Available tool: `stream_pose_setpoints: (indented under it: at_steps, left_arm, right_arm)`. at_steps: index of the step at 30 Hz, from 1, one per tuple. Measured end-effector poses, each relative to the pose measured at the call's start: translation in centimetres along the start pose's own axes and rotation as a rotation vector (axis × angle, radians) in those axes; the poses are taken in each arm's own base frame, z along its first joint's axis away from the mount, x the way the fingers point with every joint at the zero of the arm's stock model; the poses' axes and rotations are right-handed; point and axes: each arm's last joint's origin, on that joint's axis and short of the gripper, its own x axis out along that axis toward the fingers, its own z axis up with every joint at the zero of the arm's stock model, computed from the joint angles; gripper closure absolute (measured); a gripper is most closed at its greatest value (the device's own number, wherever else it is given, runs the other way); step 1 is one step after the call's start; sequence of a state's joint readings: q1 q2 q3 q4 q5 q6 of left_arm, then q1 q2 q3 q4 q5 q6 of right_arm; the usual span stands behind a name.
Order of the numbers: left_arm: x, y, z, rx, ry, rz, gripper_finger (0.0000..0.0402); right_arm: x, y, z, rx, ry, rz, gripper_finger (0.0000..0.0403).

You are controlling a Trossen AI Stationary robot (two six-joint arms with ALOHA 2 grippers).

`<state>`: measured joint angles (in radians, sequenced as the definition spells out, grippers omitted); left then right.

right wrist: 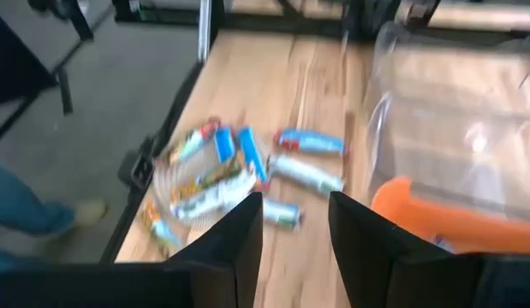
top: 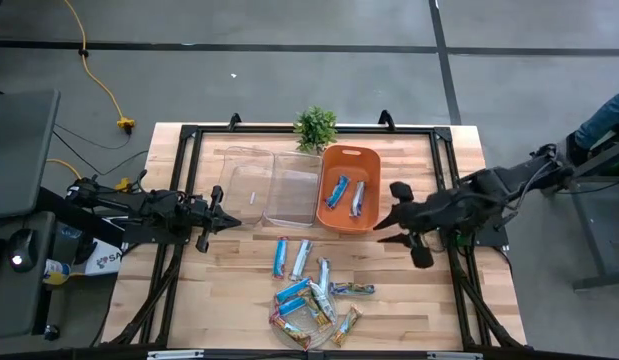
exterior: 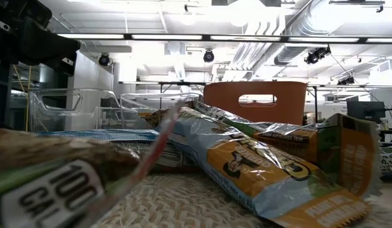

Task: Pick and place Granola Bars by type
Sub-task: Put the green granola bar into the orange bin

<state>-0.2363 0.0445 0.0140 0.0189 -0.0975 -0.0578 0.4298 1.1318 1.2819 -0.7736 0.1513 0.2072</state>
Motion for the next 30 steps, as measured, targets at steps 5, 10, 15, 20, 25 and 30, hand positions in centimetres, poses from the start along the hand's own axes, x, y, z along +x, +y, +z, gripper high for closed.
stream_pose_setpoints:
  at_steps: [5, 10, 15, 20, 25, 30]
  left_arm:
    - [0.0, 0.0, 0.0, 0.000, 0.000, 0.001, 0.0400]
    - [0.0, 0.0, 0.0, 0.000, 0.000, 0.000, 0.0400]
    - [0.0, 0.0, 0.0, 0.000, 0.000, 0.001, 0.0400]
    - [0.0, 0.0, 0.0, 0.000, 0.000, 0.000, 0.0400]
    - [0.0, 0.0, 0.0, 0.000, 0.000, 0.000, 0.0400]
    - [0.0, 0.0, 0.0, 0.000, -0.001, 0.000, 0.0400]
  right_arm:
    - [2.3, 1.1, -0.8, 0.023, 0.125, 0.000, 0.0284]
    - [4.7, 2.0, -1.7, 0.021, 0.241, -0.007, 0.0284]
    - [7.0, 2.5, -2.4, 0.106, 0.334, -0.015, 0.0284]
    - [9.9, 3.1, -3.3, 0.193, 0.439, 0.015, 0.0284]
    - [12.4, 3.7, -4.4, 0.225, 0.534, 0.019, 0.0284]
    - [14.1, 3.9, -5.1, 0.230, 0.575, 0.028, 0.0284]
